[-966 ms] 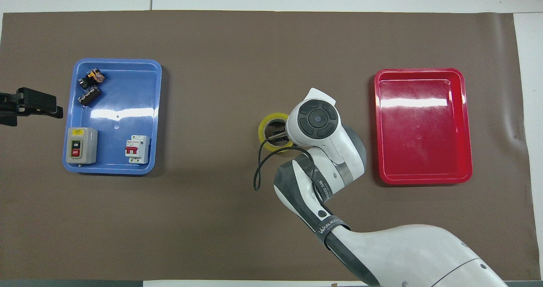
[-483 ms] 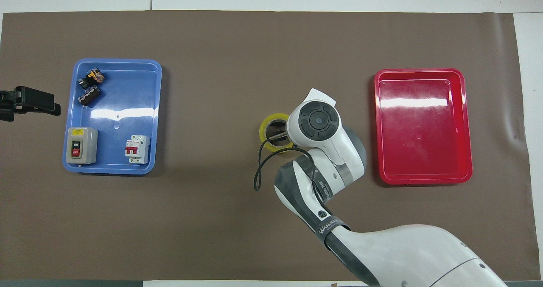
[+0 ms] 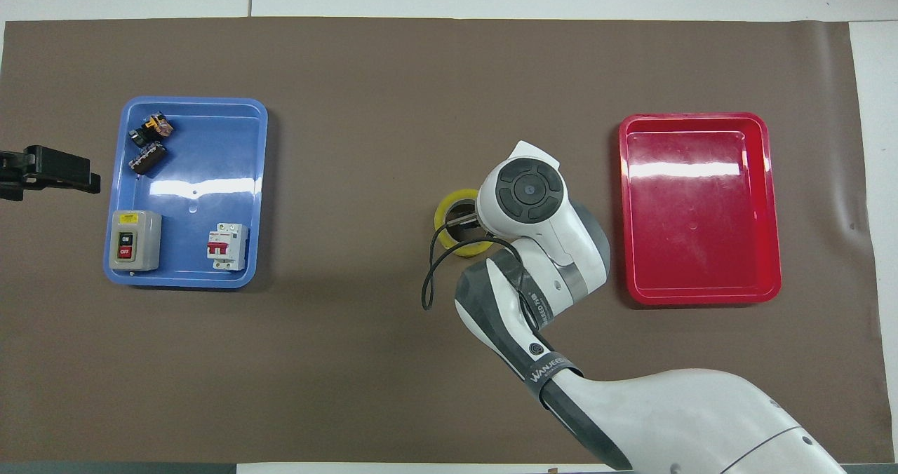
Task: Place and move tape with both arms
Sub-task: 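Grasp the yellow tape with the right gripper while the left gripper retracts, then carry the tape with the right gripper into the red tray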
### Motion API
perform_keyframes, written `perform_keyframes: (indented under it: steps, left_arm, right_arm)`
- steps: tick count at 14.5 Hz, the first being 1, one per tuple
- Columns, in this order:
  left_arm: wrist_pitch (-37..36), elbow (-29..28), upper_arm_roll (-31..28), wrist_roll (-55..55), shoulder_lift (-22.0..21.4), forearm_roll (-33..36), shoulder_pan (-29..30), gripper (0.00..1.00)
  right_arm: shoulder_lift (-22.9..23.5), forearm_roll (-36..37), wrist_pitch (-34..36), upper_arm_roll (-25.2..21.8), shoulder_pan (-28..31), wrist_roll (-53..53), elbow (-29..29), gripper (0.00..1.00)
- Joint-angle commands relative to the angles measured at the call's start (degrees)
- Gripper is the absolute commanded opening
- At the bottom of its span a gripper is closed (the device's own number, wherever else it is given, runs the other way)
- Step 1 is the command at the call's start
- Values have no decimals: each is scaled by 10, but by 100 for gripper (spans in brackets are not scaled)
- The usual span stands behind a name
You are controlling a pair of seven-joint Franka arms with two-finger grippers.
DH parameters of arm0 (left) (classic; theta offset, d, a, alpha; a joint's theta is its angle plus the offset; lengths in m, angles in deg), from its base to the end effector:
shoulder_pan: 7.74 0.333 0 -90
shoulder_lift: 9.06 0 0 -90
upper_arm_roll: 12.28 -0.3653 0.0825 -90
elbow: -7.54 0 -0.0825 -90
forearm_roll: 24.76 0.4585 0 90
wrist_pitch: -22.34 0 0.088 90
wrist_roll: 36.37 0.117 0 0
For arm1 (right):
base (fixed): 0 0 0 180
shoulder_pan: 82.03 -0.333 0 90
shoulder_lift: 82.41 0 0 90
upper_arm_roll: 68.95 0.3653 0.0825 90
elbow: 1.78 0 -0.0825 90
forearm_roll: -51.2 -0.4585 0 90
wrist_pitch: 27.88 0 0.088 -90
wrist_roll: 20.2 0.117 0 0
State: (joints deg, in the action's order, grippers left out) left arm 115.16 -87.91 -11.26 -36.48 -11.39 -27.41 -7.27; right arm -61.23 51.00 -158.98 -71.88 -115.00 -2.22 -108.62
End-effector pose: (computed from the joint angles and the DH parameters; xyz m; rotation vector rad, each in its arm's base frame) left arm 0.6172 -0.0113 0.6414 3.0961 -0.0082 -0.0085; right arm 0.6179 0.3599 0.3146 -3.1150 -0.3318 -0.0876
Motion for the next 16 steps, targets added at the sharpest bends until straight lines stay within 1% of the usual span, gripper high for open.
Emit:
perform_keyframes:
  steps: [1, 4, 7, 12, 14, 16]
  left_arm:
    - [-5, -11, 4, 4, -14, 12, 0, 100]
    - [-5, -11, 4, 4, -14, 12, -1, 100]
    - [-5, -9, 4, 4, -14, 15, -2, 100]
    - [-16, -5, 5, 3, -14, 26, -10, 100]
    - [-19, -5, 5, 2, -14, 26, -14, 100]
    - [-20, -6, 5, 3, -15, 26, -14, 100]
  right_arm:
    - [-39, -9, 41, 4, 29, 2, 16, 0]
    - [-81, -10, 77, 4, 76, -16, 16, 0]
    - [-106, -10, 95, 4, 147, -50, 14, 0]
    - [-111, -10, 100, 4, 259, -169, 9, 0]
    - [-117, -10, 88, 4, 302, -231, -15, 0]
    - [-122, -10, 61, 4, 326, -262, -44, 0]
